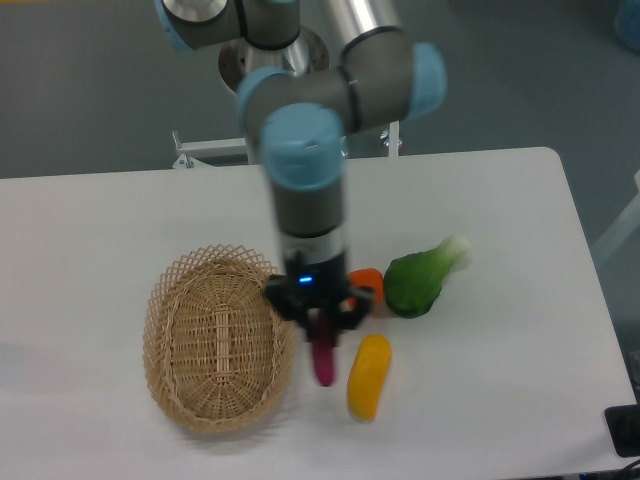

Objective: Place the sweet potato in the basket
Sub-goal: 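Carry the held purple sweet potato over to the wicker basket, then lower the sweet potato into the basket and open the gripper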

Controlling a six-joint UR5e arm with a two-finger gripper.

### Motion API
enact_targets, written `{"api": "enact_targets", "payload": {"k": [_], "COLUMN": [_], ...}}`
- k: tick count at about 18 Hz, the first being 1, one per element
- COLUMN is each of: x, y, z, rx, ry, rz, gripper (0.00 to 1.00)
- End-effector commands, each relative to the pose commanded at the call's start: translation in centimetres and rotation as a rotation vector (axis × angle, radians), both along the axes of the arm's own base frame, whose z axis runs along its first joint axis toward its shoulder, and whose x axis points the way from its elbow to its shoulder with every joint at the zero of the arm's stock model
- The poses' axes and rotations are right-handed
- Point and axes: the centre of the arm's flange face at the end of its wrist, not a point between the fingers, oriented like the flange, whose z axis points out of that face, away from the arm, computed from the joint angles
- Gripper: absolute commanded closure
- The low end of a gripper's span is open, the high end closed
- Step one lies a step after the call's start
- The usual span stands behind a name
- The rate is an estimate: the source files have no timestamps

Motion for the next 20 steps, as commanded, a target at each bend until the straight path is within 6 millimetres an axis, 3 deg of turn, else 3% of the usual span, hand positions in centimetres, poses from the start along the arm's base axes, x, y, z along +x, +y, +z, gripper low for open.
{"api": "enact_targets", "payload": {"k": [2, 3, 6, 9, 16, 18, 20], "x": [3.8, 4.5, 6.6, 6.7, 6.9, 6.8, 6.6], "y": [-0.1, -0.6, -0.4, 0.1, 0.2, 0.2, 0.4], "z": [-3.0, -4.5, -6.5, -9.0, -10.8, -10.4, -9.7], "rx": [-0.034, -0.051, -0.071, -0.107, -0.135, -0.130, -0.118], "ry": [0.025, 0.041, 0.046, 0.032, 0.016, 0.019, 0.029], "rz": [-0.050, -0.056, -0.090, -0.101, -0.109, -0.107, -0.112], "gripper": [0.72, 0.72, 0.72, 0.72, 0.69, 0.54, 0.20]}}
